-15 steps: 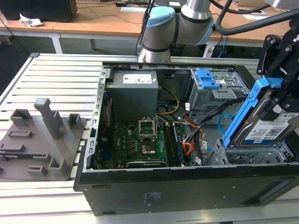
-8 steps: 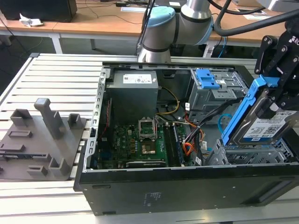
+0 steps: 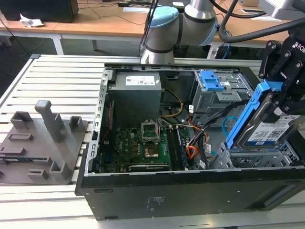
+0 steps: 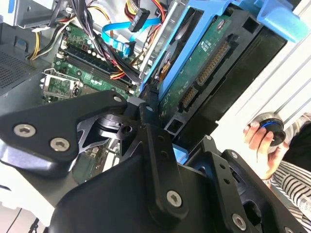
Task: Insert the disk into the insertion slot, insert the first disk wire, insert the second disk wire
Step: 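Insert the disk into the insertion slot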
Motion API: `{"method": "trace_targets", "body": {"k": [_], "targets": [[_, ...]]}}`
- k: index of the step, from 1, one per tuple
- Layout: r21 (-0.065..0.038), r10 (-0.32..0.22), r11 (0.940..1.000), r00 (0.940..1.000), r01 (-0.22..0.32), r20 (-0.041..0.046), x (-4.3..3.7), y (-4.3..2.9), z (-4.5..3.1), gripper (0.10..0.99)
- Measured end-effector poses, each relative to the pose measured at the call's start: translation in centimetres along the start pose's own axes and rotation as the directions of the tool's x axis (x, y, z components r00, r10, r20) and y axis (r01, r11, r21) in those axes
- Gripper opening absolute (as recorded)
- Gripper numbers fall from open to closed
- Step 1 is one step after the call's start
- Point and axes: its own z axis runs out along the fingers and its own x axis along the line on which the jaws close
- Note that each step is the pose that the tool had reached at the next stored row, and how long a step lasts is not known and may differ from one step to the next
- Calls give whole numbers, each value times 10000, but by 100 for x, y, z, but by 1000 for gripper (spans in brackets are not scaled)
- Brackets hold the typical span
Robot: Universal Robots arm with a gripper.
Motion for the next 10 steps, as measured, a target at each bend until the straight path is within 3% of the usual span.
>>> {"method": "trace_targets", "body": {"k": [10], "targets": [[0,-2,10000,10000,2,-1,-5,-9,160,365]]}}
